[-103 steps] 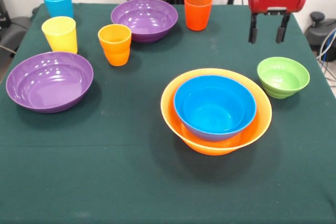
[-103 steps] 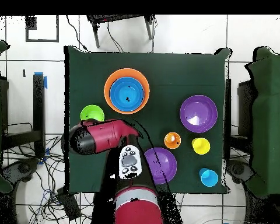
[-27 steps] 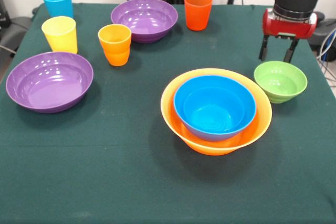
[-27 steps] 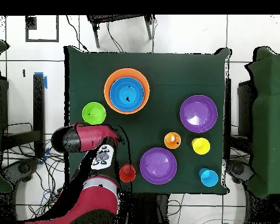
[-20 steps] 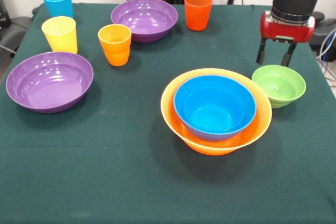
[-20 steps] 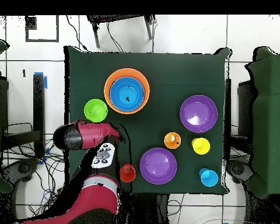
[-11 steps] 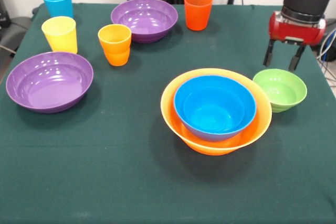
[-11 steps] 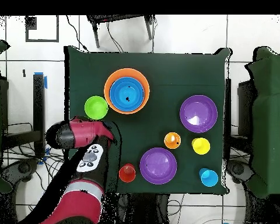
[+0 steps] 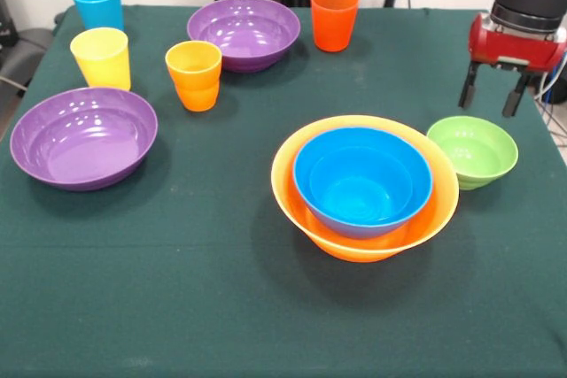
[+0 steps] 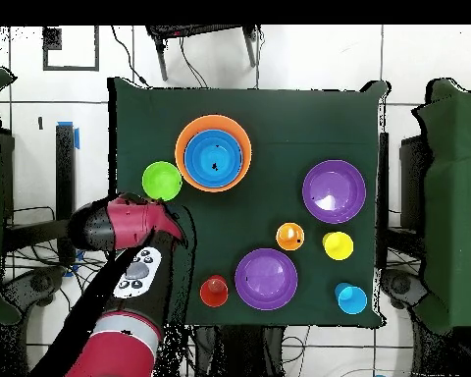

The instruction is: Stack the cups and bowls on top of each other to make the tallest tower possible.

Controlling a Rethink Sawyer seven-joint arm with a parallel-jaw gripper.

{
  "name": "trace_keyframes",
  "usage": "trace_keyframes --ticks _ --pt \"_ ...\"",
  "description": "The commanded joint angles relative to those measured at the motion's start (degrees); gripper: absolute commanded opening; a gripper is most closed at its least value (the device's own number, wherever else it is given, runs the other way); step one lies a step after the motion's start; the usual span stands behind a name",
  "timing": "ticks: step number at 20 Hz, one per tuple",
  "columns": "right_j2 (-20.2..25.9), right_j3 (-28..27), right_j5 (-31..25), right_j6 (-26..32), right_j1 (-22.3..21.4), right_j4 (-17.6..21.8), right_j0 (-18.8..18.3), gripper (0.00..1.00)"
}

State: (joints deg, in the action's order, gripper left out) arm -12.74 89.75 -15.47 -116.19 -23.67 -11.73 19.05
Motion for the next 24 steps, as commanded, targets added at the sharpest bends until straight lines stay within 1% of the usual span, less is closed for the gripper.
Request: trace_keyframes --ticks 1,9,11,15,24 --pt "2.3 -4.5 -7.4 -8.8 0.1 -2.2 -0.9 1.00" --pt "0.9 -10.4 -8.9 -8.1 2.8 -2.8 -1.3 1.00" --pt "0.2 -10.6 -8.8 -9.3 3.0 -3.3 -0.4 1.00" --pt "-1.1 -10.8 -10.4 -11.3 2.9 -4.4 1.5 1.00" --pt "-2.8 -15.0 -13.6 -11.2 4.4 -6.1 2.2 1.00"
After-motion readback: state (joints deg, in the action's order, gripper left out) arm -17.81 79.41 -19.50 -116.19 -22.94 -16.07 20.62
